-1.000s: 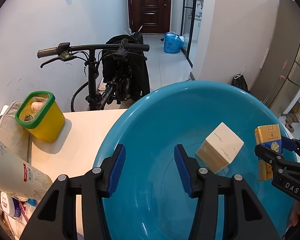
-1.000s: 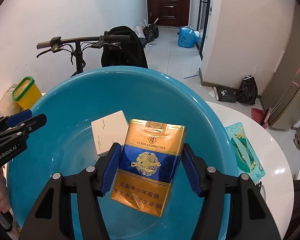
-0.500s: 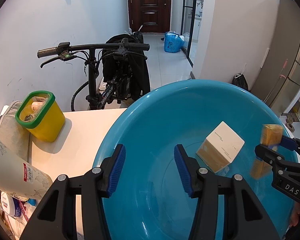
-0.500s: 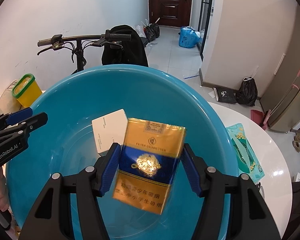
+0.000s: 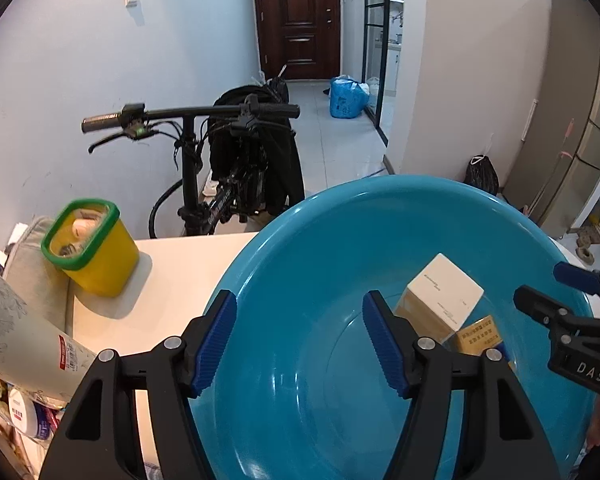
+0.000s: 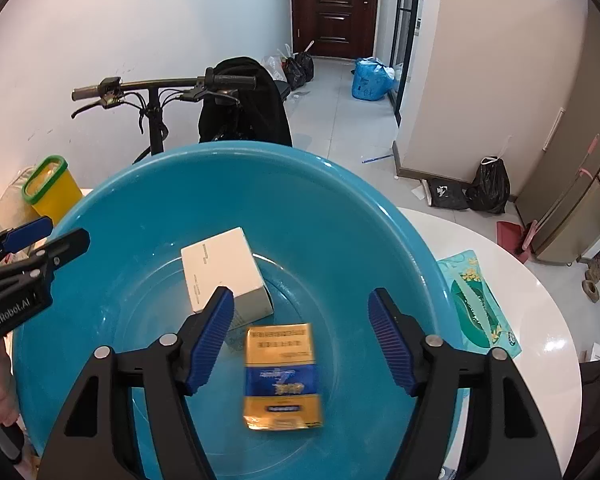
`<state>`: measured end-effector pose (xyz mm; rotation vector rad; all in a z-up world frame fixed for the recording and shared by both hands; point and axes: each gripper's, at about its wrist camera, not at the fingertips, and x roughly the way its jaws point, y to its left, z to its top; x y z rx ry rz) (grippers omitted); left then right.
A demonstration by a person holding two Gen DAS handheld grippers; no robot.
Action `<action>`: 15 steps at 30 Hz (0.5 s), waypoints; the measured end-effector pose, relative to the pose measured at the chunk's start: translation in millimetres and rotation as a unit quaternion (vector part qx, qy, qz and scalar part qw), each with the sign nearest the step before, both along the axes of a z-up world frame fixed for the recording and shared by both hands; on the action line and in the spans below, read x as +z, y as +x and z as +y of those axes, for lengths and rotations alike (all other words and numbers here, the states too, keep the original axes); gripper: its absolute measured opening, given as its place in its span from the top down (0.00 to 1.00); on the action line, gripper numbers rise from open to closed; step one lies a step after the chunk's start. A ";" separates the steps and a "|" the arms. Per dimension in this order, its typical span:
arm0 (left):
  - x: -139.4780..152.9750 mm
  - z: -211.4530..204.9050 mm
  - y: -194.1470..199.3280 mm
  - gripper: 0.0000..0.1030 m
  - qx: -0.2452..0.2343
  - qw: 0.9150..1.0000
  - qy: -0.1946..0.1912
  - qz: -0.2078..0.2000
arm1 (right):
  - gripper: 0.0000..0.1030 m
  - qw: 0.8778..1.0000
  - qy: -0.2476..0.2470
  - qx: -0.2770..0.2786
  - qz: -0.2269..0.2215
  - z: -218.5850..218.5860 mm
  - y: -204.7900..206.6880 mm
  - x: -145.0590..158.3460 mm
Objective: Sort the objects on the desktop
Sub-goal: 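Open both grippers to drop the cream box and cigarette pack into the basin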
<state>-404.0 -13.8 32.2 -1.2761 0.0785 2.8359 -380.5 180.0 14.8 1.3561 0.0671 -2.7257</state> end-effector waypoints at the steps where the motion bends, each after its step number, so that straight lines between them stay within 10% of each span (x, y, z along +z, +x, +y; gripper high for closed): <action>1: 0.9 1.6 0.6 0.22 -0.001 1.000 -0.001 0.002 | 0.32 1.000 0.000 -0.001 0.003 0.9 0.6 1.9; 15: 29.3 -1.4 15.1 0.17 0.006 0.999 0.011 0.045 | 0.18 0.997 -0.002 -0.021 0.077 4.8 19.6 39.2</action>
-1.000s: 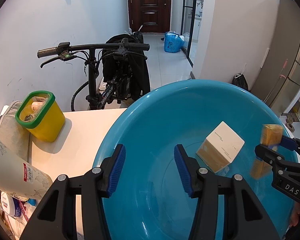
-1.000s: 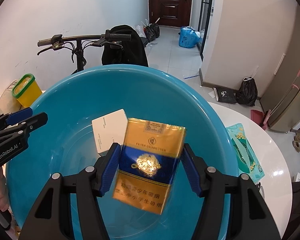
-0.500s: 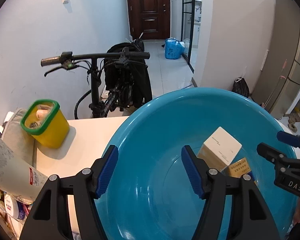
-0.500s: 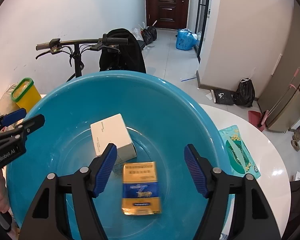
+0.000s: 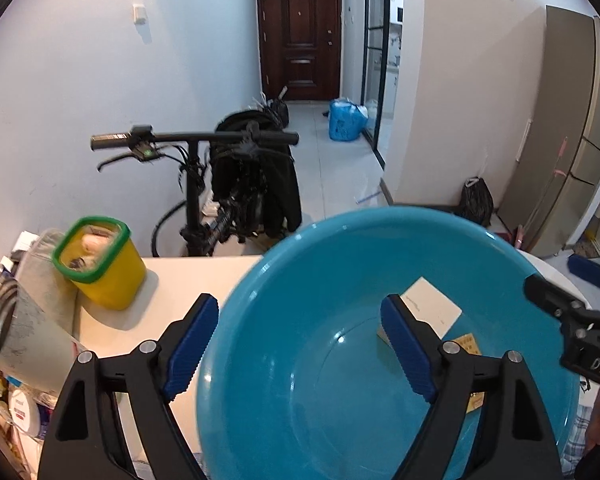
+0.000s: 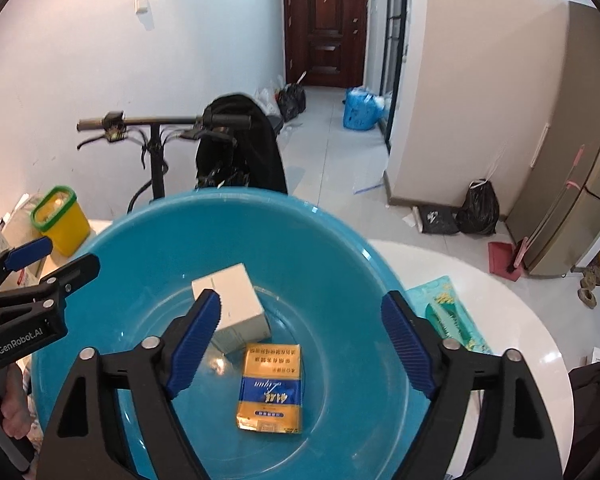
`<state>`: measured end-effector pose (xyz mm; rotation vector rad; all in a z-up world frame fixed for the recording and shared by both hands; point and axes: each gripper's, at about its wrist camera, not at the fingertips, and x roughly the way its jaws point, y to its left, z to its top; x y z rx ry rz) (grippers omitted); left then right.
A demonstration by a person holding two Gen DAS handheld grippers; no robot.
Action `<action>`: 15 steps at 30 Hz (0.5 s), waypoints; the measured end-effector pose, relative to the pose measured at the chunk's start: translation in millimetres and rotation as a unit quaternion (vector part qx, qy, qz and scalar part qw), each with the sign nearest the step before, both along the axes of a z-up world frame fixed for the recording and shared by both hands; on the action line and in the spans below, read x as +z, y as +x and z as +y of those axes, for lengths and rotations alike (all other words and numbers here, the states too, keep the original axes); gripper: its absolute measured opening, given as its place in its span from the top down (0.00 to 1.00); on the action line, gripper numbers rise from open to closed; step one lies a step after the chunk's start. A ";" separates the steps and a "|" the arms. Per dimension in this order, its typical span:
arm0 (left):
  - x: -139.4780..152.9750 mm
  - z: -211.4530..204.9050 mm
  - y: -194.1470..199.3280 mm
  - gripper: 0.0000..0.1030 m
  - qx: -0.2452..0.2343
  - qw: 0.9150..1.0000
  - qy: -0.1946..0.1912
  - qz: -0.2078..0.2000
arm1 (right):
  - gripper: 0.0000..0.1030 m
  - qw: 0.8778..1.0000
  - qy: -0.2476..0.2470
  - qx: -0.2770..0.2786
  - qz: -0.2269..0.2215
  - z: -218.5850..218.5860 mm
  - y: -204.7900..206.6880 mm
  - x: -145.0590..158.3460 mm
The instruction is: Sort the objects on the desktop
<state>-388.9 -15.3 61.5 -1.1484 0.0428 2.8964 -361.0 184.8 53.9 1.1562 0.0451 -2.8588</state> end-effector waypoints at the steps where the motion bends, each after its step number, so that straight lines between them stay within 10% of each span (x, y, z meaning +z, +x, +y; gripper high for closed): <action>1: 5.2 -0.1 3.0 0.17 -0.003 1.000 0.000 0.012 | 0.16 1.000 0.000 -0.005 0.012 0.6 2.3 4.6; 15: 58.7 4.3 64.3 0.00 -0.021 0.982 -0.024 0.188 | 0.01 0.978 0.027 -0.038 0.201 2.6 55.6 67.1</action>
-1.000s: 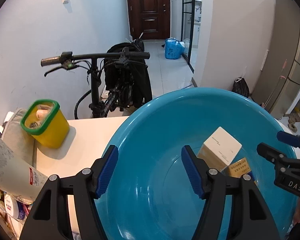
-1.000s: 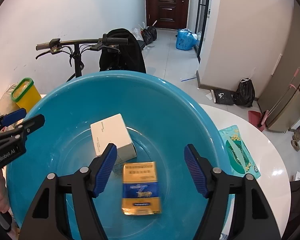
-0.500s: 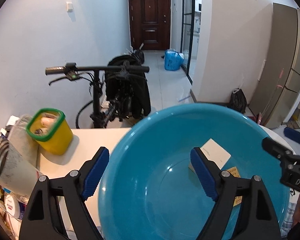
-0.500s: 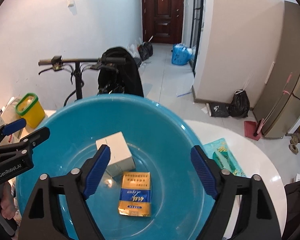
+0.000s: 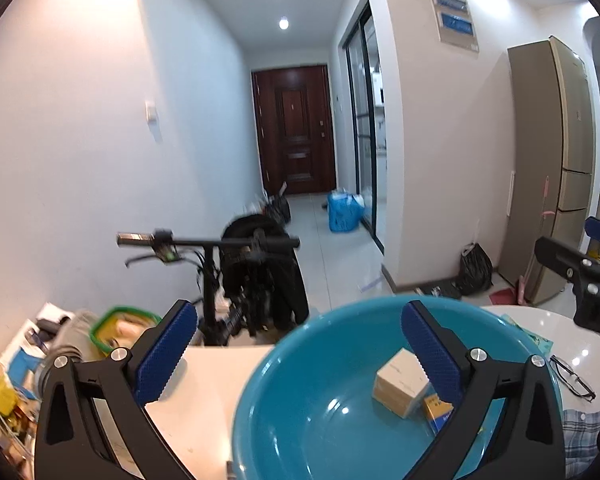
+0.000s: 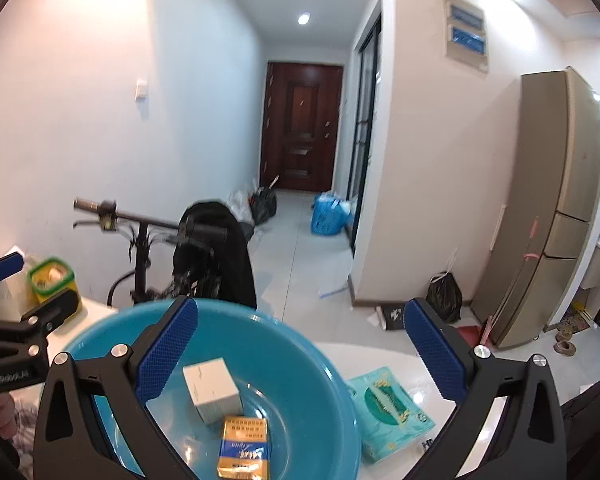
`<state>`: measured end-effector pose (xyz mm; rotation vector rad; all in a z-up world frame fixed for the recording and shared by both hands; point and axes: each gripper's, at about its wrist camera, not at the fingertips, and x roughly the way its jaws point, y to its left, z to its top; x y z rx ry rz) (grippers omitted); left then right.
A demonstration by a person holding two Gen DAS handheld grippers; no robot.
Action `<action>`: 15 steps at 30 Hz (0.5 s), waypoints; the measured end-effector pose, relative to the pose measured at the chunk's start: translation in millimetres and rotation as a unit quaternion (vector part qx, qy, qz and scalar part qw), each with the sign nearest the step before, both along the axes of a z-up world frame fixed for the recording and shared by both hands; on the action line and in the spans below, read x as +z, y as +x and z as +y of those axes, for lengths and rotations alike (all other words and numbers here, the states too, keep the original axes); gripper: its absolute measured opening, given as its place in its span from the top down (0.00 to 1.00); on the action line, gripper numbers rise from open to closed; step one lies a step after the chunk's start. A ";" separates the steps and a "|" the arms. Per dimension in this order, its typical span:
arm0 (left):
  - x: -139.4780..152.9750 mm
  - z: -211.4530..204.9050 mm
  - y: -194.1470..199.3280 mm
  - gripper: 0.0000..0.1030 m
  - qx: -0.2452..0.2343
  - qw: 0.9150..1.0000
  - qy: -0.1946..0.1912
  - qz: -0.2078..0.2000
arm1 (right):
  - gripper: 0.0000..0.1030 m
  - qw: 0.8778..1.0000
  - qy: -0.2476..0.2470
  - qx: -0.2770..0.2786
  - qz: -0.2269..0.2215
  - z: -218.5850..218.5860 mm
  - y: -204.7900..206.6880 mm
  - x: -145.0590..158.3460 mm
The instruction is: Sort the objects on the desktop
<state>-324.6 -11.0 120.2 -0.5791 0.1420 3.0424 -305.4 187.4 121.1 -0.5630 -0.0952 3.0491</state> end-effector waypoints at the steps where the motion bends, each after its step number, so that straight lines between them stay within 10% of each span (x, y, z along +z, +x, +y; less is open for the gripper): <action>1: 4.1 0.0 4.7 0.00 -0.008 1.000 0.003 0.005 | 0.00 1.000 -0.005 -0.007 0.010 1.3 4.0 2.2; 9: 29.9 -19.6 28.2 0.00 -0.028 0.997 0.073 0.028 | 0.00 0.998 0.019 -0.041 0.042 -1.6 24.0 24.6; 15: 57.3 -26.2 65.7 0.00 0.009 0.993 0.060 0.100 | 0.00 0.995 -0.054 0.001 0.086 5.3 57.5 48.5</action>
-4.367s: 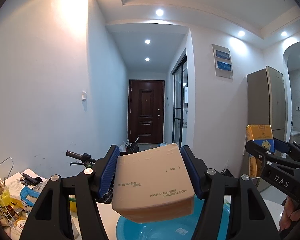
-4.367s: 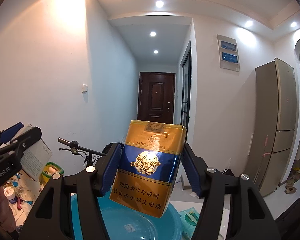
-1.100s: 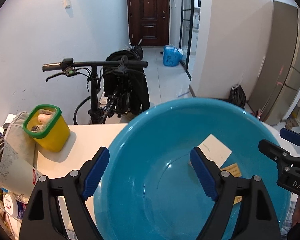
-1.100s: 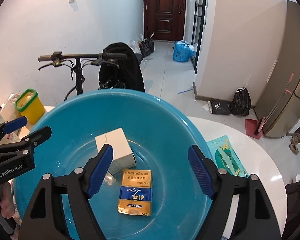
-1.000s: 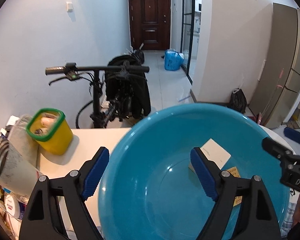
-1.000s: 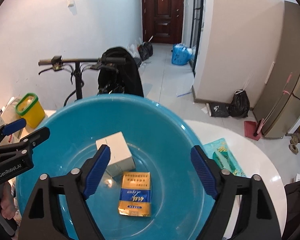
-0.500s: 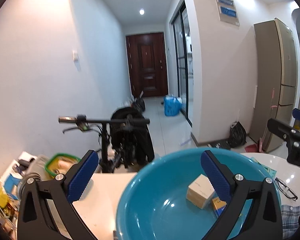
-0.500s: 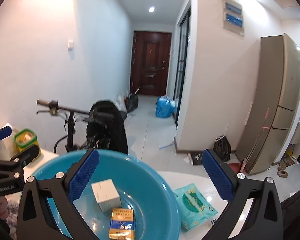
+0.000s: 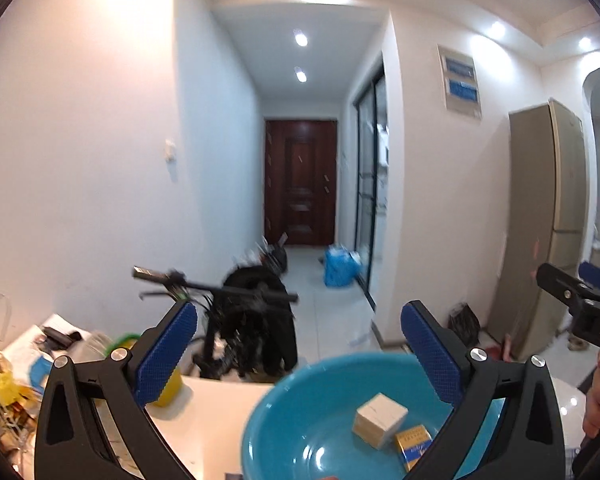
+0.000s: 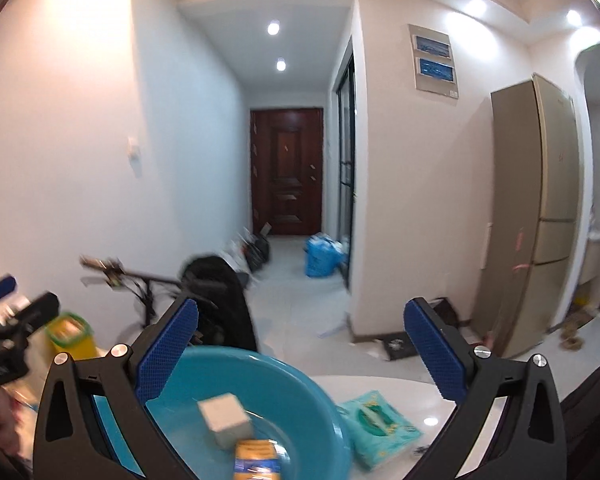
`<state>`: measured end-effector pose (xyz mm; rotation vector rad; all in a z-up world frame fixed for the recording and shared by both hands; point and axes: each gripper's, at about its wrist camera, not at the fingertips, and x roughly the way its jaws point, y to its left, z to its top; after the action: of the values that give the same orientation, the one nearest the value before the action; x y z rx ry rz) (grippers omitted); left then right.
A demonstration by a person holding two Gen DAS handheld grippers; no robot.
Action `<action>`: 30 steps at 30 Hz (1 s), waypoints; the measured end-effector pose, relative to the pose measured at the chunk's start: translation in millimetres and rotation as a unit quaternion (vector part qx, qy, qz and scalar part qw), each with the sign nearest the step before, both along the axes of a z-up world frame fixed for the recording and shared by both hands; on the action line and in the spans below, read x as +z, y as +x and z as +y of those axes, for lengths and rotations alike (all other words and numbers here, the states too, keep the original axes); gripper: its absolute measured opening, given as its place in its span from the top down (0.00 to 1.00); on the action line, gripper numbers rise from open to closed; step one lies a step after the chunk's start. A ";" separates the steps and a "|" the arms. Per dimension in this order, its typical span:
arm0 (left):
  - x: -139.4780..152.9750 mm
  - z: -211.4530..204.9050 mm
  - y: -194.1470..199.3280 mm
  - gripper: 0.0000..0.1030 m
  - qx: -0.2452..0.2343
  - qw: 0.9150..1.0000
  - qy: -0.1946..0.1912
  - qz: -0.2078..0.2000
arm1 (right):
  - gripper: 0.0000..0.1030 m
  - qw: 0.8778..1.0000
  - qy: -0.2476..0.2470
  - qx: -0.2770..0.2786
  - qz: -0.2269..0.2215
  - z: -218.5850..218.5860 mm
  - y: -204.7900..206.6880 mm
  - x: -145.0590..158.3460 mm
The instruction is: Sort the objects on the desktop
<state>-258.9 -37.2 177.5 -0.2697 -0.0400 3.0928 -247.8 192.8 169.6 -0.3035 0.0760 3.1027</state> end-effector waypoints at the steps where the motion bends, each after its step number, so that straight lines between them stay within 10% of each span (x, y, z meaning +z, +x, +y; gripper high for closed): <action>1: 6.0 -2.5 7.7 0.00 0.005 1.000 0.005 0.005 | 0.00 1.000 -0.009 0.009 0.007 0.8 5.6 3.7; 20: 59.3 -27.3 138.6 0.00 -0.010 0.990 0.044 0.135 | 0.00 0.983 0.027 -0.029 0.177 -30.2 139.4 52.5; 30: 61.1 -56.4 138.4 0.00 -0.028 0.987 0.100 0.121 | 0.00 0.975 0.033 -0.029 0.217 -39.5 179.2 62.7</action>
<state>-120.5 -93.6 238.6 0.1093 -0.3266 3.0096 -68.6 153.3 232.3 0.3731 -0.0116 3.0435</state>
